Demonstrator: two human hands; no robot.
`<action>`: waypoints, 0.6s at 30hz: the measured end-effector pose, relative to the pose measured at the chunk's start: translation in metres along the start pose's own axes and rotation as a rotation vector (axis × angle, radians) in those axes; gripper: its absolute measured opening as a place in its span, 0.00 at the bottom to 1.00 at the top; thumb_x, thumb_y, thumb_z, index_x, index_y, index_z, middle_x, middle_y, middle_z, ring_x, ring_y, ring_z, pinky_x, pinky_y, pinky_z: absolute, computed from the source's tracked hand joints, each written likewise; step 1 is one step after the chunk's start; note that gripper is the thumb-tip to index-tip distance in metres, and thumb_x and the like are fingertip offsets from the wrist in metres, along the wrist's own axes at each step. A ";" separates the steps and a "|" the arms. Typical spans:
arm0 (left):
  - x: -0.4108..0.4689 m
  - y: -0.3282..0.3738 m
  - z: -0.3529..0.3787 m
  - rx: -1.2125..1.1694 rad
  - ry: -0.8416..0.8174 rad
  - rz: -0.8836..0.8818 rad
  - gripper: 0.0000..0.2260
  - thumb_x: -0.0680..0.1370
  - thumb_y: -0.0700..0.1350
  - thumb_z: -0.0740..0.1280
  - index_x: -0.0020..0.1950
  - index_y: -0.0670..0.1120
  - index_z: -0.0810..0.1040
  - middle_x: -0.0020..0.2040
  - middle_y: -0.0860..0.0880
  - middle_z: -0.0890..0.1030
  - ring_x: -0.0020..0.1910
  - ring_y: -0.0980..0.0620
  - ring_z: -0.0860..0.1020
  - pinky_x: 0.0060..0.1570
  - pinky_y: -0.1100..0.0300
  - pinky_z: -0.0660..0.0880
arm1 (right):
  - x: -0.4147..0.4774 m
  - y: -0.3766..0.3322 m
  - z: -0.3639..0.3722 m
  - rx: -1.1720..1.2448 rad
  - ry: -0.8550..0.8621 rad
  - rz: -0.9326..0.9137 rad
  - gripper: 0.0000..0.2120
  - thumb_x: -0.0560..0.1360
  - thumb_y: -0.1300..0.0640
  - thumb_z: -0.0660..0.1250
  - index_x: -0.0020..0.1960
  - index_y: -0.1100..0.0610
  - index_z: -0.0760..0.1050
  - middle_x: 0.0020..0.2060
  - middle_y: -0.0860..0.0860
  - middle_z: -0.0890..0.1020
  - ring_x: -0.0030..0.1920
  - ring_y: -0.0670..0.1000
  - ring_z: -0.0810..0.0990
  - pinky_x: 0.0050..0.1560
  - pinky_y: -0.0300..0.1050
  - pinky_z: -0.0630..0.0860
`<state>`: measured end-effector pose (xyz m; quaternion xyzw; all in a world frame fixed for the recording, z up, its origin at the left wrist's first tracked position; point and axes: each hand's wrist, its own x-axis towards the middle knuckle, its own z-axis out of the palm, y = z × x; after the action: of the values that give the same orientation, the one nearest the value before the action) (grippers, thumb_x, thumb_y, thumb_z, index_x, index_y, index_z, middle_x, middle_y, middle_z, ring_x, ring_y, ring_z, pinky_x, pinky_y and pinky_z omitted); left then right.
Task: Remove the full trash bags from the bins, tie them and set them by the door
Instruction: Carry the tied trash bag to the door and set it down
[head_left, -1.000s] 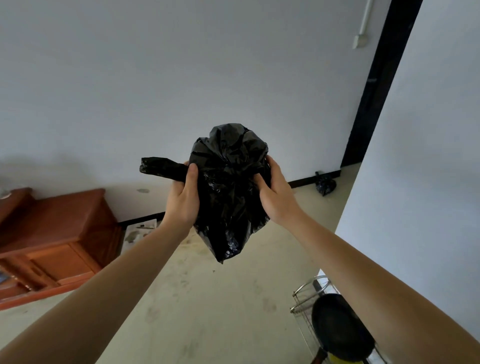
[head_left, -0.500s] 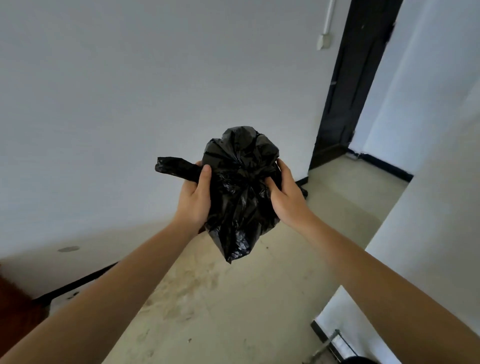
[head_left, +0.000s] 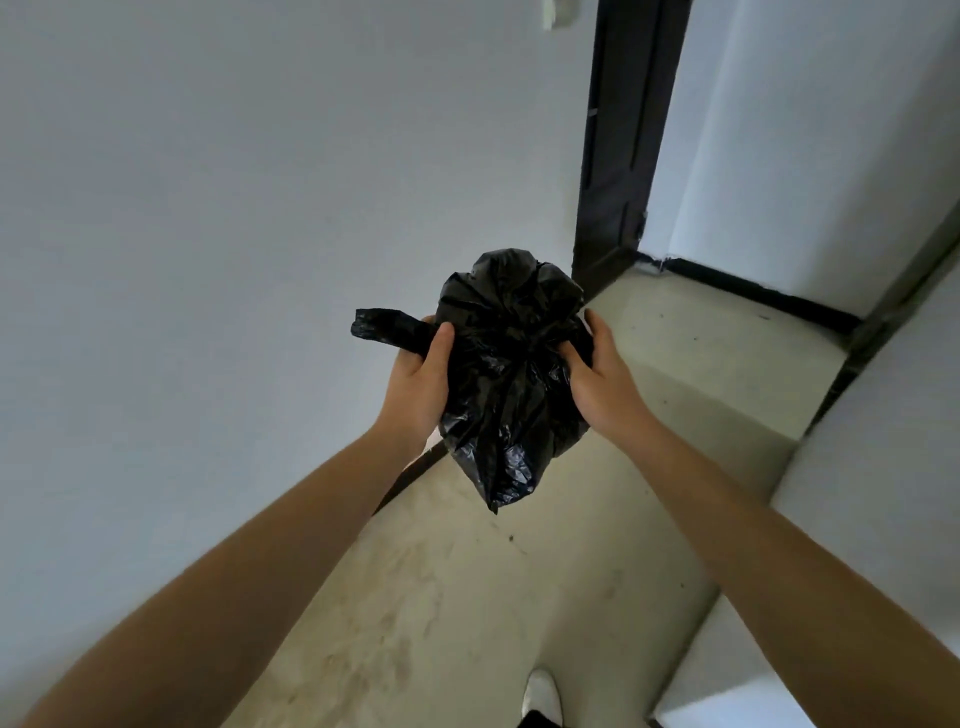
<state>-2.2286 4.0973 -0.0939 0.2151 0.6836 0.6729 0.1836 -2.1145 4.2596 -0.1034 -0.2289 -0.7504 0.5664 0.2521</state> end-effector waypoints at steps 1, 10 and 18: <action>0.026 0.002 0.007 -0.001 -0.016 -0.011 0.13 0.84 0.54 0.59 0.63 0.50 0.78 0.58 0.49 0.84 0.58 0.53 0.82 0.64 0.51 0.76 | 0.027 0.003 -0.004 -0.001 0.011 0.007 0.24 0.84 0.50 0.59 0.78 0.52 0.59 0.58 0.36 0.68 0.62 0.39 0.66 0.56 0.29 0.63; 0.235 0.008 0.042 -0.034 -0.071 -0.043 0.14 0.85 0.51 0.60 0.63 0.44 0.77 0.59 0.43 0.83 0.59 0.47 0.82 0.62 0.50 0.78 | 0.230 0.022 -0.027 -0.049 0.012 0.094 0.25 0.82 0.46 0.61 0.76 0.51 0.63 0.66 0.42 0.75 0.64 0.44 0.74 0.63 0.37 0.68; 0.406 -0.077 0.060 -0.022 -0.102 -0.176 0.18 0.83 0.54 0.62 0.68 0.45 0.75 0.60 0.46 0.84 0.58 0.50 0.83 0.63 0.50 0.77 | 0.375 0.099 -0.007 -0.179 0.102 0.122 0.15 0.83 0.55 0.59 0.69 0.50 0.72 0.56 0.42 0.77 0.56 0.43 0.75 0.57 0.34 0.69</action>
<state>-2.5403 4.3672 -0.1563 0.1862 0.6820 0.6499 0.2790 -2.3930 4.5259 -0.1532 -0.3243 -0.7689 0.4990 0.2337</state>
